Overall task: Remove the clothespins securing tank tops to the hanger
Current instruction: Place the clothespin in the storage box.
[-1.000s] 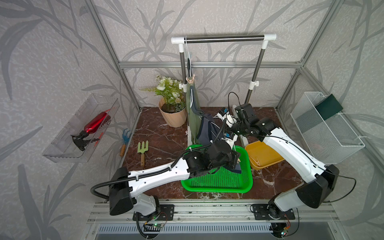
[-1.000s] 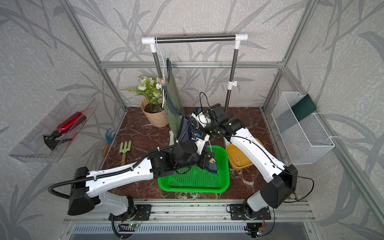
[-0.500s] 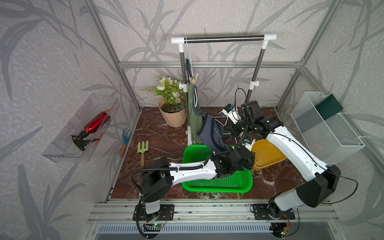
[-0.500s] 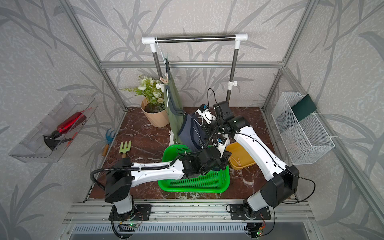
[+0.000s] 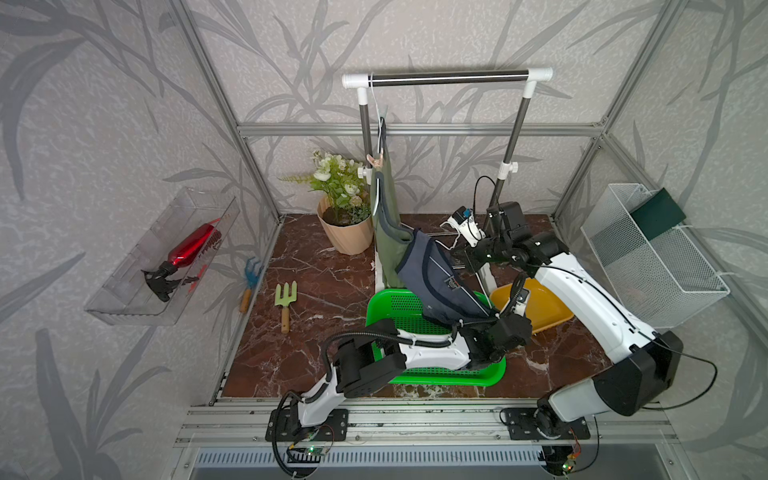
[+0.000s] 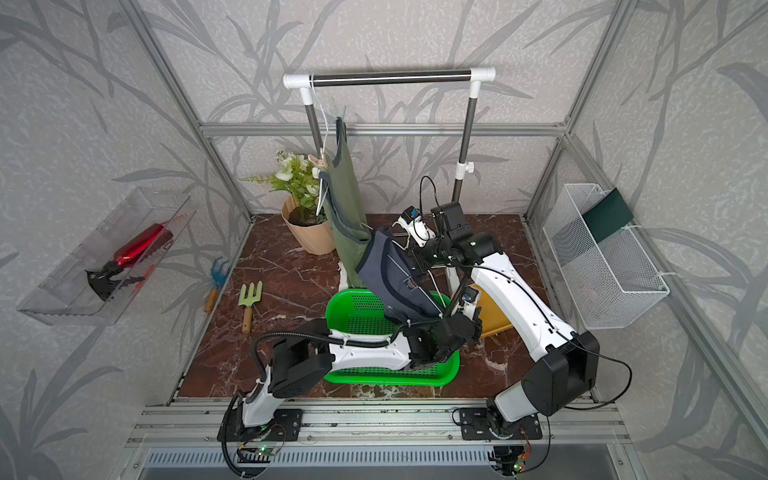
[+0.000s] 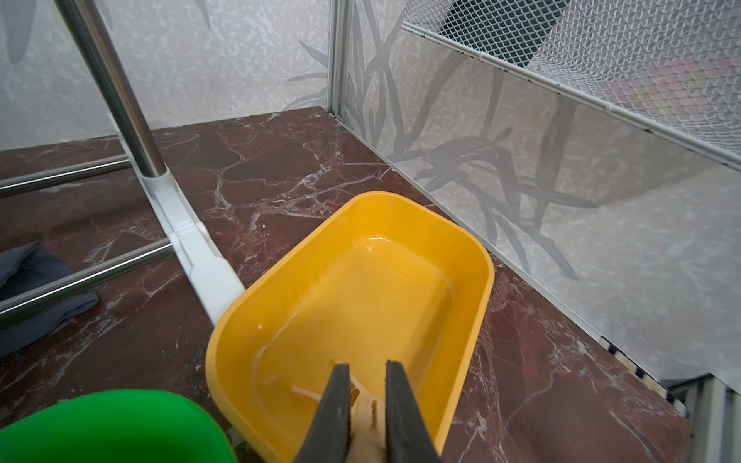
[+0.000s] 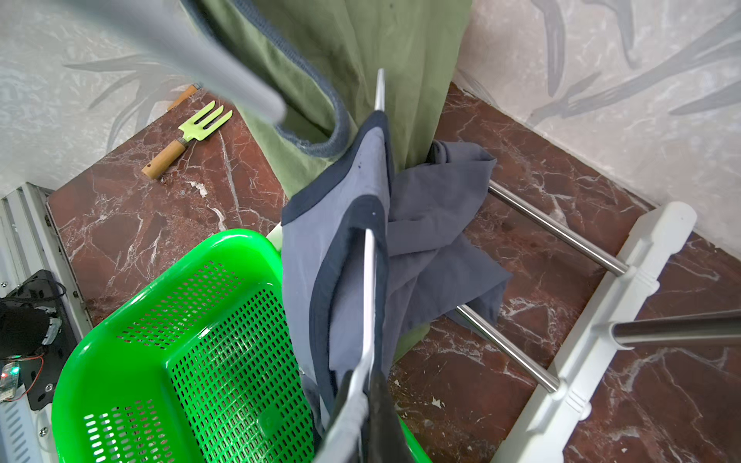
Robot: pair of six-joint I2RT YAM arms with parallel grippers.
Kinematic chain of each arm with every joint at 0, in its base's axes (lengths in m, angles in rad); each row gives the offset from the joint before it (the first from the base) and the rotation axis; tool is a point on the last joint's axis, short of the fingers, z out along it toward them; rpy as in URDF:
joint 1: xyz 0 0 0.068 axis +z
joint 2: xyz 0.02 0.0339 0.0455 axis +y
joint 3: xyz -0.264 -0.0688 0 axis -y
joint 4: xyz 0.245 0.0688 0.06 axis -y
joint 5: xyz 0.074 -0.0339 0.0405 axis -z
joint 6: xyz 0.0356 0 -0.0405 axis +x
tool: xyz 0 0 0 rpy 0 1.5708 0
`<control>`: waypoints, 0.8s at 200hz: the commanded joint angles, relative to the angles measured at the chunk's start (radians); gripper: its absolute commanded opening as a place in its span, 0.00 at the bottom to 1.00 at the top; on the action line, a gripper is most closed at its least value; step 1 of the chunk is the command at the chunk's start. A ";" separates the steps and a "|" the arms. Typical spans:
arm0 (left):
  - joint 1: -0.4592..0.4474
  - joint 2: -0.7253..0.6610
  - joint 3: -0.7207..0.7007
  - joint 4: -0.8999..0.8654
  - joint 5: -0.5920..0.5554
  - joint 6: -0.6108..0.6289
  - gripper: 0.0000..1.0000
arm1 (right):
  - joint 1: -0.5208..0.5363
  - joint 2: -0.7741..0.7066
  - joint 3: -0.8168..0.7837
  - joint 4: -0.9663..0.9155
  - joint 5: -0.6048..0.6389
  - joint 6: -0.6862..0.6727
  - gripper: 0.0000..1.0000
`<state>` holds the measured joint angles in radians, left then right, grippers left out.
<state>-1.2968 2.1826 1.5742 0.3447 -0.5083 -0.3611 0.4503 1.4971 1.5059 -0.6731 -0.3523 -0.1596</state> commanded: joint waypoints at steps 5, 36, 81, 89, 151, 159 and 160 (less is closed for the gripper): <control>-0.012 0.066 0.091 0.019 -0.111 0.055 0.09 | 0.004 -0.049 0.004 0.009 -0.050 0.041 0.00; -0.011 0.086 0.134 -0.064 -0.127 0.030 0.34 | 0.003 -0.055 0.006 0.002 -0.051 0.038 0.00; -0.013 0.047 0.108 -0.099 -0.120 0.011 0.51 | 0.004 -0.069 0.000 -0.003 -0.048 0.035 0.00; -0.015 0.038 0.106 -0.106 -0.114 0.010 0.55 | 0.003 -0.072 -0.003 -0.005 -0.047 0.033 0.00; -0.036 -0.182 0.091 -0.385 0.088 -0.101 0.55 | 0.004 -0.104 -0.022 -0.014 -0.039 0.028 0.00; -0.045 -0.214 0.086 -0.412 0.116 -0.115 0.55 | 0.003 -0.104 -0.023 -0.015 -0.040 0.027 0.00; -0.046 -0.217 0.086 -0.415 0.118 -0.116 0.55 | 0.003 -0.104 -0.023 -0.014 -0.040 0.028 0.00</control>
<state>-1.3163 2.1162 1.6650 0.0547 -0.4877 -0.4011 0.4534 1.4273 1.4879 -0.6872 -0.3859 -0.1280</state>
